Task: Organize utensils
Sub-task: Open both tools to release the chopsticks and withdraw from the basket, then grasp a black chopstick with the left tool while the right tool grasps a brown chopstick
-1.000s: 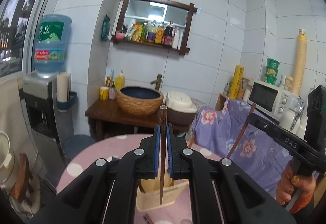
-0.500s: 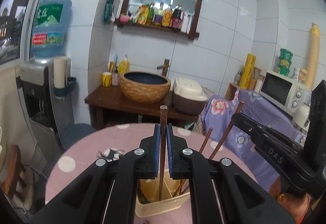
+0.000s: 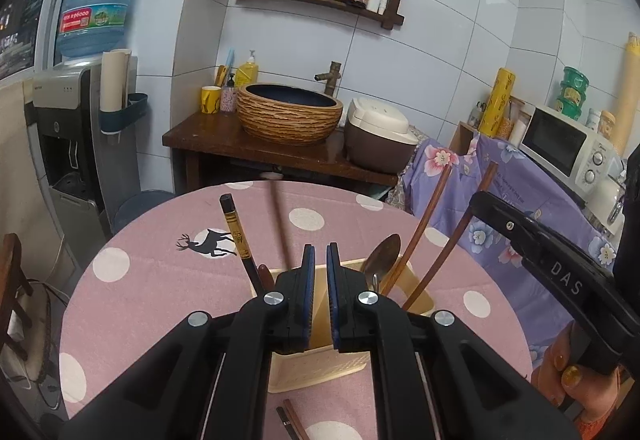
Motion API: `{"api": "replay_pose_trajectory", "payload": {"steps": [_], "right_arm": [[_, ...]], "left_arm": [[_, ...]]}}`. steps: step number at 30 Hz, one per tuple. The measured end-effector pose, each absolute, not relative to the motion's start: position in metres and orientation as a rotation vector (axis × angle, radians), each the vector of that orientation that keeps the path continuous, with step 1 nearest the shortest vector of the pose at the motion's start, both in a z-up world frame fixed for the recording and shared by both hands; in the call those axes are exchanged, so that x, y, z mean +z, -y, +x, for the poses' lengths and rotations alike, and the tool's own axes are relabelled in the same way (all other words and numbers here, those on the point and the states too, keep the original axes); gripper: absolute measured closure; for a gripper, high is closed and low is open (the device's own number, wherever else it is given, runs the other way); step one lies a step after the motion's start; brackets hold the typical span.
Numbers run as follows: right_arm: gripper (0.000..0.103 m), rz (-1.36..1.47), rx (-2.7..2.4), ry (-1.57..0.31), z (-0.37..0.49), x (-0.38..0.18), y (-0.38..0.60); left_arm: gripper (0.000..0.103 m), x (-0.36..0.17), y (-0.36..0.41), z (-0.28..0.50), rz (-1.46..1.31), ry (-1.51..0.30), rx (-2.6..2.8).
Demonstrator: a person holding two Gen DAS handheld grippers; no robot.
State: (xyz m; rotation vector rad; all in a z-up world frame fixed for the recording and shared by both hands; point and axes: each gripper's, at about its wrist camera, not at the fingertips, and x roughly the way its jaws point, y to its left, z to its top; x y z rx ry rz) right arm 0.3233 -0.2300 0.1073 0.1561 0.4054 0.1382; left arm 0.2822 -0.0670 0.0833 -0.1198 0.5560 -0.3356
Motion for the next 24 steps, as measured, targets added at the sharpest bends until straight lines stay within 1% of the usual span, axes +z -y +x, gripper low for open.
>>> {"api": "replay_pose_trajectory", "payload": {"steps": [3,4,5,6,7,8,9,11,13,14,16,24], "right_arm": [[0.095,0.141,0.126,-0.390,0.318,0.105,0.229],[0.093,0.139,0.126,-0.386,0.315,0.106,0.229],[0.087,0.140,0.126,-0.381,0.312,0.106,0.230],[0.082,0.142,0.124,-0.373,0.307,0.106,0.230],[0.068,0.143,0.118,-0.365,0.303,0.107,0.231],[0.058,0.141,0.106,-0.351,0.296,0.108,0.232],[0.056,0.131,0.092,-0.338,0.288,0.108,0.232],[0.055,0.104,0.082,-0.340,0.277,0.107,0.230],[0.054,0.092,0.080,-0.349,0.265,0.101,0.229],[0.051,0.085,0.077,-0.353,0.259,0.098,0.229],[0.046,0.064,0.064,-0.366,0.245,0.088,0.229],[0.042,0.023,0.018,-0.486,0.208,0.036,0.235]], "left_arm": [[0.093,0.084,0.065,0.278,-0.121,-0.553,-0.336],[0.087,0.083,0.064,0.276,-0.124,-0.552,-0.335],[0.076,0.084,0.063,0.273,-0.126,-0.546,-0.333],[0.070,0.085,0.061,0.267,-0.125,-0.532,-0.328],[0.060,0.085,0.059,0.262,-0.122,-0.519,-0.318],[0.054,0.085,0.058,0.257,-0.117,-0.507,-0.308],[0.052,0.085,0.057,0.251,-0.110,-0.495,-0.301],[0.044,0.083,0.056,0.242,-0.092,-0.485,-0.293],[0.039,0.077,0.055,0.233,-0.079,-0.487,-0.282],[0.037,0.074,0.054,0.229,-0.073,-0.493,-0.281],[0.036,0.064,0.053,0.221,-0.061,-0.514,-0.277],[0.036,0.000,0.050,0.200,-0.039,-0.690,-0.258]]}}
